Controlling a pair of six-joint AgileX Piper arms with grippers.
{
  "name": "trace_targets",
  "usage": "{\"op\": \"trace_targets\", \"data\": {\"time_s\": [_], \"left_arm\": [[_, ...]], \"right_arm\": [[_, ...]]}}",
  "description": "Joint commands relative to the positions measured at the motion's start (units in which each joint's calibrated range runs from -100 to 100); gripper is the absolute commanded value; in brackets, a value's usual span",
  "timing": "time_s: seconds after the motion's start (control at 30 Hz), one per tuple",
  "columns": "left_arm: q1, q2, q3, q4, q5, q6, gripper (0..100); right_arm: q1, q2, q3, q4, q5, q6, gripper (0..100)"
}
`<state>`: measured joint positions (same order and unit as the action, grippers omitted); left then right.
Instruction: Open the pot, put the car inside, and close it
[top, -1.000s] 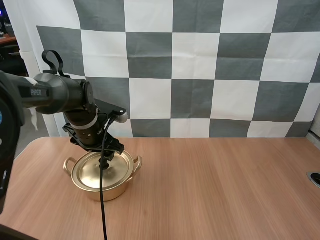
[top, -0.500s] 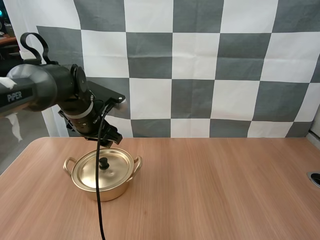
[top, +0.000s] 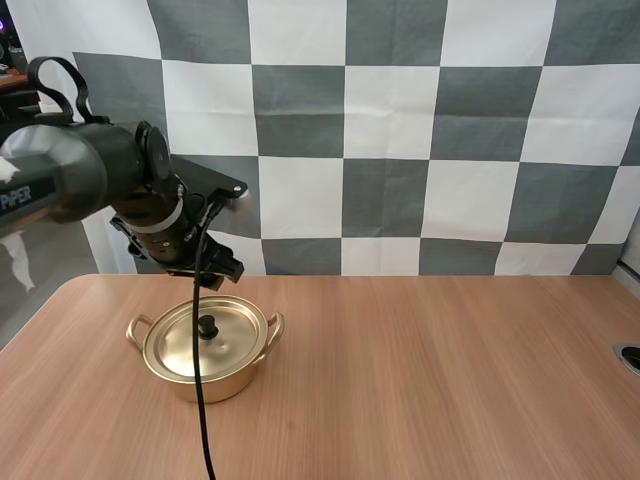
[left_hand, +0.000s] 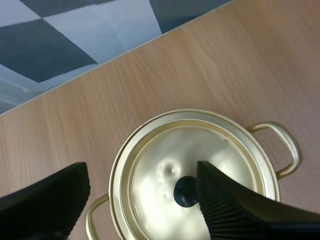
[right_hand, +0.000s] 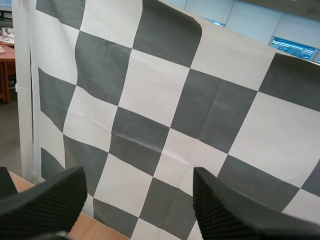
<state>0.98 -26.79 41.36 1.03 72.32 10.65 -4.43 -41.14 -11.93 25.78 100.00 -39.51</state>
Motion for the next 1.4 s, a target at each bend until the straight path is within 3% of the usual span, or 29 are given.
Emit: {"op": "trace_targets", "data": {"time_s": [0.0, 0.07, 0.17, 0.2, 0.5, 0.53, 0.6, 0.63, 0.77, 0.83, 1.0, 1.2, 1.37], "left_arm": [[0.04, -0.4, -0.5, 0.1, 0.1, 0.5, 100], [0.04, -1.3, -1.4, 0.1, 1.9, 1.1, 100], [0.04, -3.2, -3.2, -1.4, 5.9, 0.9, 6], [0.04, -4.0, -4.1, -2.2, 7.1, 0.8, 2], [0.04, -13.5, -12.7, -3.3, 7.1, -3.3, 0], [0.04, -14.7, -13.5, -3.3, 6.1, -3.5, 0], [0.04, -17.3, -15.0, -3.3, 2.3, -3.5, 0], [0.04, -18.7, -15.7, -3.3, -0.4, -3.5, 0], [0.04, -21.9, -16.5, -3.3, -10.0, -4.2, 0], [0.04, -25.5, -16.5, -3.3, -20.2, -9.1, 0], [-0.03, -28.5, -16.5, -3.3, -24.3, -14.3, 0], [-0.86, -34.1, -9.0, -2.5, -26.3, -15.8, 0], [-1.02, -40.2, 3.5, -2.8, -42.0, -15.8, 0]], "right_arm": [[-0.1, 0.0, 0.0, 0.0, 0.0, 0.0, 100], [-0.1, 0.0, 0.0, 0.0, 0.0, 0.0, 100], [-0.1, 0.0, 0.0, 0.0, 0.0, 0.0, 100], [-0.1, 0.0, 0.0, 0.0, 0.0, 0.0, 100], [-0.1, 0.0, 0.0, 0.0, 0.0, 0.0, 100], [-0.1, 0.0, 0.0, -0.3, 0.0, 0.2, 81], [-0.1, 0.0, 0.0, -1.8, 0.0, 1.9, 14], [-0.1, 0.1, 0.0, -3.1, 0.0, 3.4, 0], [-0.1, 0.4, 3.0, -7.7, 0.0, 3.7, 0], [-0.1, 0.1, 7.3, -8.7, 0.0, 3.7, 0], [-0.1, -4.4, 24.1, -9.9, -1.0, 4.8, 0], [-0.1, -12.6, 43.4, -16.3, -25.3, 7.1, 0], [-0.1, -14.9, 51.4, -16.4, -31.0, 7.1, 0]]}}
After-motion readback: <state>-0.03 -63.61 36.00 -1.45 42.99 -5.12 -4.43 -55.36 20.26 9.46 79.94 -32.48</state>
